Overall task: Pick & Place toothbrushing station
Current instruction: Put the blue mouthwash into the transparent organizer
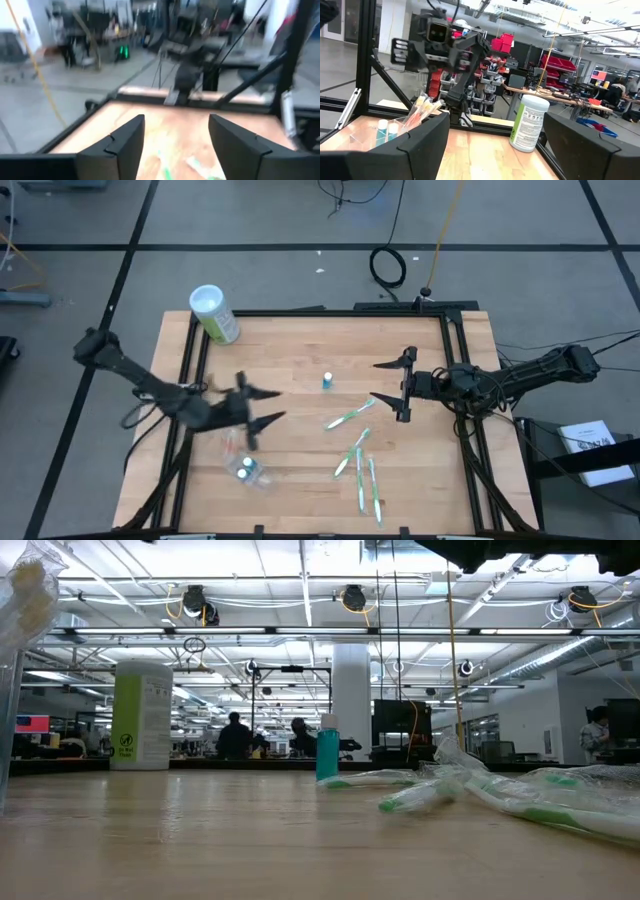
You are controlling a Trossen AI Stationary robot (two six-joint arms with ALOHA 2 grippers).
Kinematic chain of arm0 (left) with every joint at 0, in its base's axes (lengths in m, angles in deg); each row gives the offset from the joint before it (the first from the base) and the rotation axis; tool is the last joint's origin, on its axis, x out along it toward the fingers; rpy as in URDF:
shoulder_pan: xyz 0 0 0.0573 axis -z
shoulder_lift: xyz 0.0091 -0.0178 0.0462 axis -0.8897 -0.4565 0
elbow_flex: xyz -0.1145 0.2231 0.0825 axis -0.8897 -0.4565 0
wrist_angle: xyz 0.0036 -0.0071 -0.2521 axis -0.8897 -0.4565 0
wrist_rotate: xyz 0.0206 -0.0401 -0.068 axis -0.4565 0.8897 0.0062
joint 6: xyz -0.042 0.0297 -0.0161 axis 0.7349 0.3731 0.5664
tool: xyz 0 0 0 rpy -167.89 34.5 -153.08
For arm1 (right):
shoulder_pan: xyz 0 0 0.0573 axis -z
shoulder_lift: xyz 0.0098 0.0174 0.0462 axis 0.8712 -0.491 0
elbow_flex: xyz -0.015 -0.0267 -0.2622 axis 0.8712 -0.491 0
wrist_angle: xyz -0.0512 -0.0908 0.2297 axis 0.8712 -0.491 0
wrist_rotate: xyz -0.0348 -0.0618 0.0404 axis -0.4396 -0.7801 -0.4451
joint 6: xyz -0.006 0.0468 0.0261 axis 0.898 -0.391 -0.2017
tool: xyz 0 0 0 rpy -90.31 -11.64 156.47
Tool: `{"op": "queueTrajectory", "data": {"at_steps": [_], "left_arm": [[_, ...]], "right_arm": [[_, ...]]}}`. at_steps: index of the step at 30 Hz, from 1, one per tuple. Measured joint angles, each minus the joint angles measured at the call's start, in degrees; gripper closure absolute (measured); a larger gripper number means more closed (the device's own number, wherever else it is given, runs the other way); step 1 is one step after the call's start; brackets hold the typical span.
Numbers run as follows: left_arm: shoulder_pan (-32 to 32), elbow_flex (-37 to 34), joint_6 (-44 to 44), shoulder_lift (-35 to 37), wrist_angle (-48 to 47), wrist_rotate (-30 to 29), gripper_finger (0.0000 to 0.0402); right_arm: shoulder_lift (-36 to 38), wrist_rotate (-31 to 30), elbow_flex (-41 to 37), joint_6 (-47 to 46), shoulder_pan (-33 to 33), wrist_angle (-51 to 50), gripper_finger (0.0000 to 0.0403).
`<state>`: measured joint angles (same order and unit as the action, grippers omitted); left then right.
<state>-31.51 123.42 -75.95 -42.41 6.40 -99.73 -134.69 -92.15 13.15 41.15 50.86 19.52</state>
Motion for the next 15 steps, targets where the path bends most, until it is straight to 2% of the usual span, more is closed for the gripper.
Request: {"op": "queueTrajectory", "data": {"at_steps": [4,8,15], "left_arm": [[-10.26,5.2,3.47,-7.38,-6.51,8.93,0.0157],[-18.01,7.35,4.27,-15.99,-3.47,15.08,0.0154],[-26.17,9.14,4.9,-30.28,0.59,16.2,0.0153]], "right_arm": [[0.0,0.01,0.01,0.18,0.0,0.02,0.0085],[0.0,-0.01,0.01,0.31,0.0,0.03,0.0085],[-0.02,-0.01,0.01,0.27,0.0,0.01,0.0085]]}}
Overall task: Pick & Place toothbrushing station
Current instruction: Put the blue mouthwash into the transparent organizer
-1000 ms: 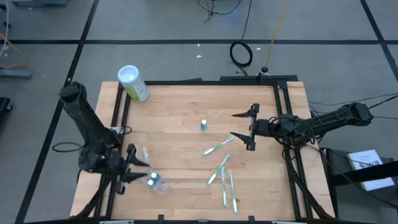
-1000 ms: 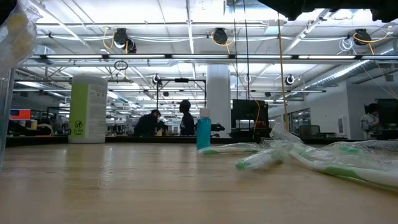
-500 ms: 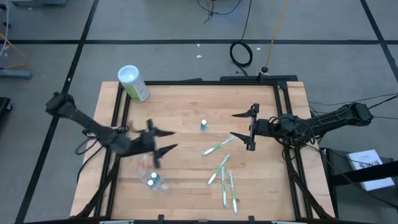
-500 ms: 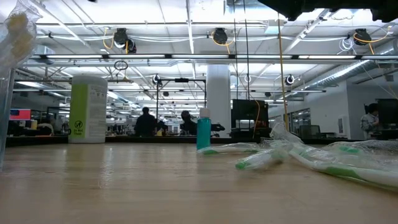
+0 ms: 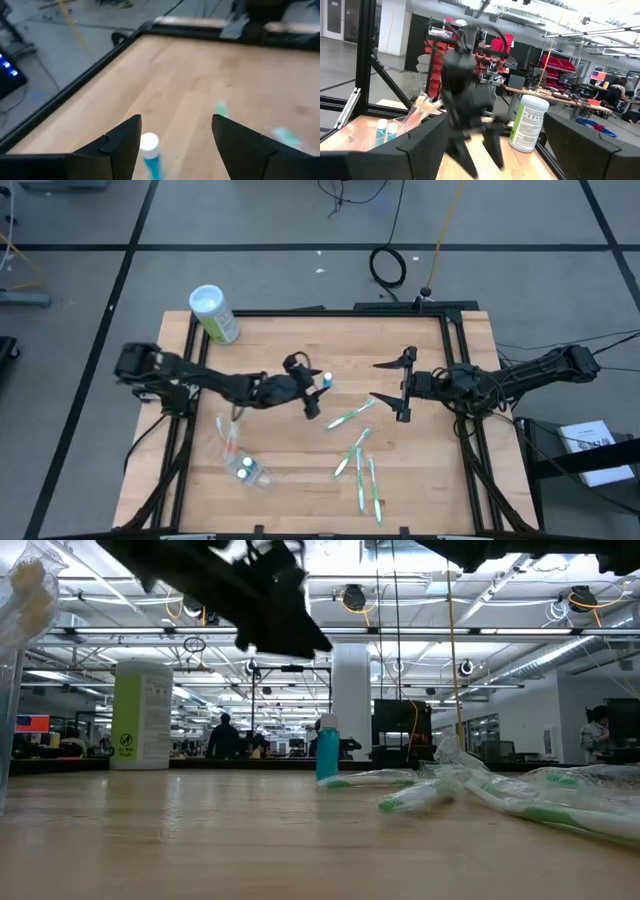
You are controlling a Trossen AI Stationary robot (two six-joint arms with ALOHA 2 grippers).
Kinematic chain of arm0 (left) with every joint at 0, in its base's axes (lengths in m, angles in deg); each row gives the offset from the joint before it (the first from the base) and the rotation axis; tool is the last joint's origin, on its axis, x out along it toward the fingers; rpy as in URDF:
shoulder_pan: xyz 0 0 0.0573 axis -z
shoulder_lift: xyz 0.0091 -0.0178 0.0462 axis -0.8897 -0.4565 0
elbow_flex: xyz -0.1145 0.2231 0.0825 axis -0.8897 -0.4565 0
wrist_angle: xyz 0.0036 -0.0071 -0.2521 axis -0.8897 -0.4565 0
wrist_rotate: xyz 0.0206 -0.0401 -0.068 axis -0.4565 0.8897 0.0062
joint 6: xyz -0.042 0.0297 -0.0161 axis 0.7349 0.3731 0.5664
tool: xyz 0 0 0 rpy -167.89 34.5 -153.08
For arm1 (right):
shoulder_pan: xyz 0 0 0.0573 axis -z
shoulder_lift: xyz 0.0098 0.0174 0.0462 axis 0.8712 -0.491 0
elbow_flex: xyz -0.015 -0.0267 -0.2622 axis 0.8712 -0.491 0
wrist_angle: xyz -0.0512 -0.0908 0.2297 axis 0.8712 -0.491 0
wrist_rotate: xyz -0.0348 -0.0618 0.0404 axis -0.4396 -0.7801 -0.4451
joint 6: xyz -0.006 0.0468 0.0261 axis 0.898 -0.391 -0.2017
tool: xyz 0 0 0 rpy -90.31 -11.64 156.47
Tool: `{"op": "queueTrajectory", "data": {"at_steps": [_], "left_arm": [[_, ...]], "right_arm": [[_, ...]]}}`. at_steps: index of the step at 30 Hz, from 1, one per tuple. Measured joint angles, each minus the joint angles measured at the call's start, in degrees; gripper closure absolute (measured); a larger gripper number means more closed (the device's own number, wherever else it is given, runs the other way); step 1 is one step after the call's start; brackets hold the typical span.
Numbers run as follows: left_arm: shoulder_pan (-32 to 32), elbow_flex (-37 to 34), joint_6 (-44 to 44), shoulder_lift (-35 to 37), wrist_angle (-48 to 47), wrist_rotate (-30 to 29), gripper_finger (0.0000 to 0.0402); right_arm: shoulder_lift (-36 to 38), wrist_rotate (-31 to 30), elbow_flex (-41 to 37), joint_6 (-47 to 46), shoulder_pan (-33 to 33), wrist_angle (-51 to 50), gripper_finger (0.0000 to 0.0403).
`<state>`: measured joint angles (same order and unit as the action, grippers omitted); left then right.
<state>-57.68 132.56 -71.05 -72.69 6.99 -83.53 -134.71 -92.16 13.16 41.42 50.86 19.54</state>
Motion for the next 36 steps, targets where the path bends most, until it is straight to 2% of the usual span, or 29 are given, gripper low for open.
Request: {"op": "queueTrajectory", "data": {"at_steps": [4,9,23,26,36], "left_arm": [[-2.75,0.27,1.57,-6.01,3.24,0.16,0.0153],[-5.16,0.27,3.83,-10.26,6.21,1.9,0.0153],[-6.92,0.27,2.35,-13.72,9.23,2.56,0.0157],[-6.92,0.27,2.32,-13.57,9.55,2.56,0.0175],[-6.92,0.27,2.74,-13.56,9.61,2.58,0.0275]], "right_arm": [[-0.04,0.0,0.0,-0.02,0.0,0.0,0.0085],[-0.04,0.02,0.0,-0.04,0.0,-0.02,0.0085],[-0.07,0.02,0.0,-0.04,0.0,-0.15,0.0085],[-0.07,0.0,-0.02,-0.04,0.0,-0.27,0.0085],[-0.07,0.0,0.0,-0.07,0.0,-0.39,0.0085]]}}
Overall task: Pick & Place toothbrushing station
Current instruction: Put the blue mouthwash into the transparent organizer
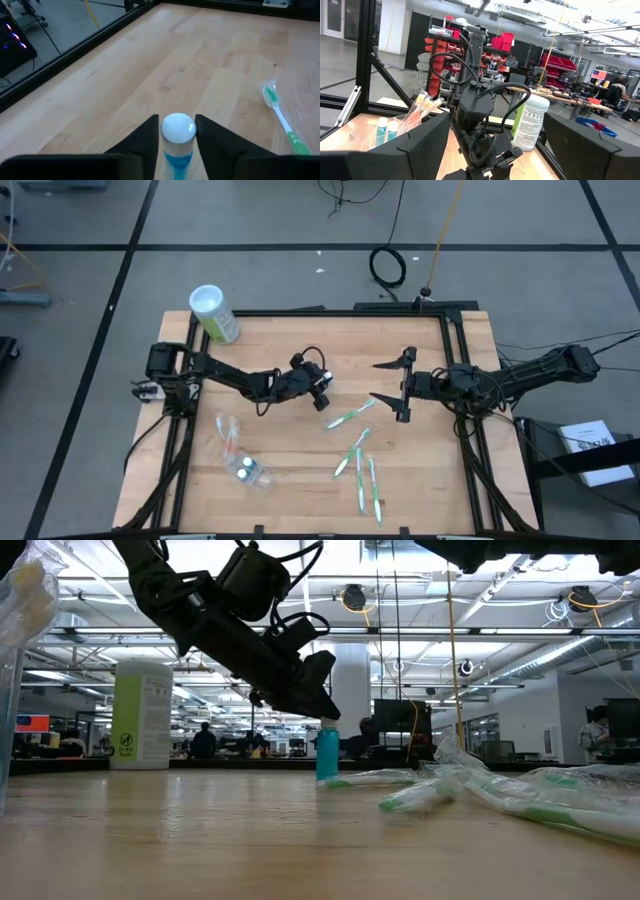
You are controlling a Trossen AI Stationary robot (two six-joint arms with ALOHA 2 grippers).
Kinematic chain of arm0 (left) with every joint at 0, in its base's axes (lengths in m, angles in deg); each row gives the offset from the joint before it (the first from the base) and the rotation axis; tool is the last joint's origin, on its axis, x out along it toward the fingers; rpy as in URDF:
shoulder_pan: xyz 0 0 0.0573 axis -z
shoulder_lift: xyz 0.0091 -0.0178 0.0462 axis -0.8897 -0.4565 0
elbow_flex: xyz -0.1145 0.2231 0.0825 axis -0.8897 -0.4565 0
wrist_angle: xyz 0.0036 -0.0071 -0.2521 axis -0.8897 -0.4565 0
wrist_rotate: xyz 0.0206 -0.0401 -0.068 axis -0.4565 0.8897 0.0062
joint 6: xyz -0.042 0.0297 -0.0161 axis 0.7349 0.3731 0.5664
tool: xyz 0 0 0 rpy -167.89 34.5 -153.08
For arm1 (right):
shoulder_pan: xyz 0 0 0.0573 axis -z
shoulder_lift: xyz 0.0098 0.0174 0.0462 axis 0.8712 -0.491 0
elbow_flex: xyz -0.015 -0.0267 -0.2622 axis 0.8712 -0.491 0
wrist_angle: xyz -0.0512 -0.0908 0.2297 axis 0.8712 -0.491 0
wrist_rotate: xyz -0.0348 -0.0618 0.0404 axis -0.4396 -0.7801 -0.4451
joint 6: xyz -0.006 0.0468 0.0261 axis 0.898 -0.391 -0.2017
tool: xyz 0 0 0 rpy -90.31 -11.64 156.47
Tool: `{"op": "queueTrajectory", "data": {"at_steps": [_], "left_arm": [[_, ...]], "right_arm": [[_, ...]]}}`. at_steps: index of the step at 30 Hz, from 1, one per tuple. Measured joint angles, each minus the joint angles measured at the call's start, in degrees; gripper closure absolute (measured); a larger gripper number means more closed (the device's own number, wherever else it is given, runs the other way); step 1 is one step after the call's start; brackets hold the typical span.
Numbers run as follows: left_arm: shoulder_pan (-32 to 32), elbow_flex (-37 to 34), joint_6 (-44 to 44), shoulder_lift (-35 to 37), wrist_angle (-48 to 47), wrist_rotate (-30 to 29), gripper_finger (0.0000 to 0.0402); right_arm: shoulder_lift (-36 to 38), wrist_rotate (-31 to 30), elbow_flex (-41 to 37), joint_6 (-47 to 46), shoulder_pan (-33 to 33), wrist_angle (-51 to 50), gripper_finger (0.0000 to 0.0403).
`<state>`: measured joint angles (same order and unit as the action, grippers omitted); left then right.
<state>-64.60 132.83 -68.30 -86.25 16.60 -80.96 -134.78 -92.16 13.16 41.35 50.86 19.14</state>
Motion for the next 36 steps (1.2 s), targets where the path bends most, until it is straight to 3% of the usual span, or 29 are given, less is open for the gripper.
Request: {"op": "queueTrajectory", "data": {"at_steps": [8,17,21,27,36], "left_arm": [[0.0,0.0,-0.12,0.0,0.0,0.02,0.0312],[1.04,-0.09,-1.7,2.96,-1.21,0.16,0.0317],[3.19,-0.07,-4.74,9.29,-4.34,0.15,0.0317],[8.55,-0.04,-4.64,22.25,-16.69,0.07,0.0318],[23.21,-0.02,3.39,42.1,-35.56,0.59,0.0318]], "right_arm": [[0.0,0.0,-0.02,0.0,0.0,0.0,0.0085],[-0.02,0.0,0.0,0.0,0.0,-0.01,0.0085],[-0.02,0.0,0.0,0.0,0.0,-0.44,0.0085],[-0.02,0.0,0.0,-0.02,0.0,-0.5,0.0085],[-0.02,0.0,0.0,-0.45,0.0,-0.63,0.0085]]}}
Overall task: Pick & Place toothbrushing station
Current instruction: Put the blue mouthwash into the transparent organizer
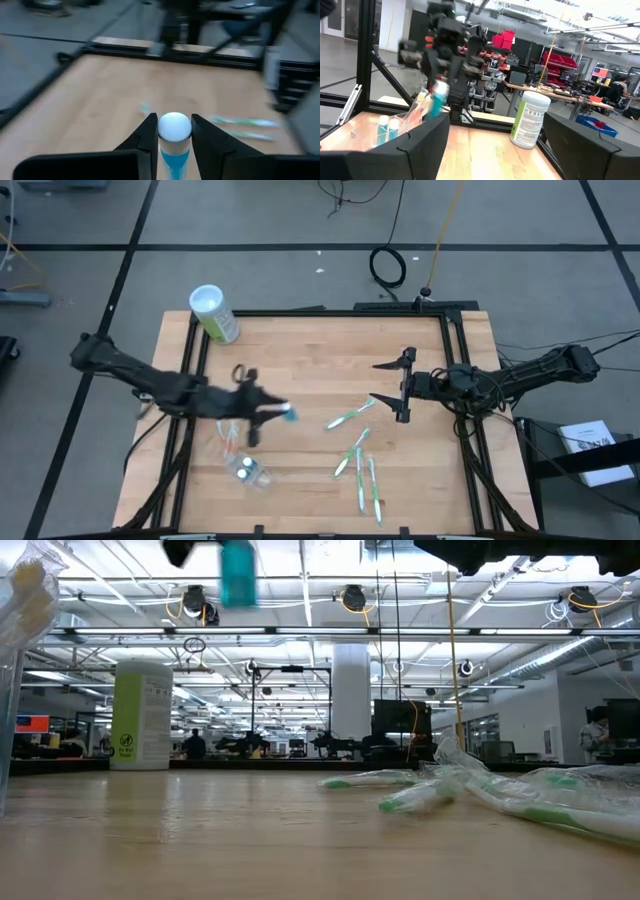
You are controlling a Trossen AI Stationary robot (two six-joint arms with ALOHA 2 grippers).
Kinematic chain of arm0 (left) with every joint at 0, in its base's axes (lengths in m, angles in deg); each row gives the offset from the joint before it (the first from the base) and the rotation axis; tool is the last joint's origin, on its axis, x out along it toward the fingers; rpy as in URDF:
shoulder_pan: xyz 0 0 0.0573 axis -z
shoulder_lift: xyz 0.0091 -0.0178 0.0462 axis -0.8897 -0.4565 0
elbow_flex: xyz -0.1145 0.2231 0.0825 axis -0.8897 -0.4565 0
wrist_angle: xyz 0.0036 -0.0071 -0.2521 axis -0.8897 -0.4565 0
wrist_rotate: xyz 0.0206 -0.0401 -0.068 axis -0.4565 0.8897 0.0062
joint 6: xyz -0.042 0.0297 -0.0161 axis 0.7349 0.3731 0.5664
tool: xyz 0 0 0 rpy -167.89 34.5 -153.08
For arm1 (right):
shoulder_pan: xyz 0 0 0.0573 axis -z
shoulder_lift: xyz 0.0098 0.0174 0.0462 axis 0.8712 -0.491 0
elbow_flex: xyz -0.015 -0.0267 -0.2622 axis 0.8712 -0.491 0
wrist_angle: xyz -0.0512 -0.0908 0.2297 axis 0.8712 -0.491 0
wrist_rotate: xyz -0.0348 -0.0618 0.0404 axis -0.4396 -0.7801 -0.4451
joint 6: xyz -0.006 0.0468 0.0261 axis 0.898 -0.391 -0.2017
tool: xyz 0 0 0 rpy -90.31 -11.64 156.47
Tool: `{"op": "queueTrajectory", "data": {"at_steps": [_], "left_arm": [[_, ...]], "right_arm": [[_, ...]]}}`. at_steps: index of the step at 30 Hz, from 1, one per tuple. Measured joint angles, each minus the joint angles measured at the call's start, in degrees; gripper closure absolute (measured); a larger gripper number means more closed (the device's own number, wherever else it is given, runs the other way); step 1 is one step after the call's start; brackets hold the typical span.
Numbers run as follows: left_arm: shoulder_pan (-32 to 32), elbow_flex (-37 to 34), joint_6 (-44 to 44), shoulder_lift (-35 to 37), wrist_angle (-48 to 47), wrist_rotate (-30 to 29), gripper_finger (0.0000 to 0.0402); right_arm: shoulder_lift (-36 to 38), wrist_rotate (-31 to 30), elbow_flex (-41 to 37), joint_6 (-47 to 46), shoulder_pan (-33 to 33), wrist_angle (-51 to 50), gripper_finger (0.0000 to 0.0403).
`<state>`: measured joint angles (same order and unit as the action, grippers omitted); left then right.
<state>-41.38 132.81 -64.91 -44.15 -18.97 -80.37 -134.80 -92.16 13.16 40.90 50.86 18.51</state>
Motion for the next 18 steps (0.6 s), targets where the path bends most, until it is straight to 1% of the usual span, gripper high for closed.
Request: {"op": "queueTrajectory", "data": {"at_steps": [4,8,11,14,18], "left_arm": [[9.01,0.0,4.98,6.96,-9.19,-0.02,0.0318],[19.06,0.0,11.17,8.96,-17.31,-3.26,0.0318],[26.3,-0.02,17.67,8.17,-23.41,-9.7,0.0318],[32.92,-0.09,25.84,6.19,-27.95,-17.55,0.0319],[41.39,-0.11,32.4,3.55,-29.42,-26.63,0.0319]], "right_arm": [[0.0,0.02,0.0,-0.01,0.0,0.16,0.0085],[0.0,0.12,0.0,-0.21,0.0,0.15,0.0085],[0.0,0.19,-0.02,-0.76,0.0,0.2,0.0085],[0.0,0.2,0.0,-1.32,0.0,0.22,0.0085],[0.0,0.21,-0.01,-1.32,0.0,0.2,0.0085]]}}
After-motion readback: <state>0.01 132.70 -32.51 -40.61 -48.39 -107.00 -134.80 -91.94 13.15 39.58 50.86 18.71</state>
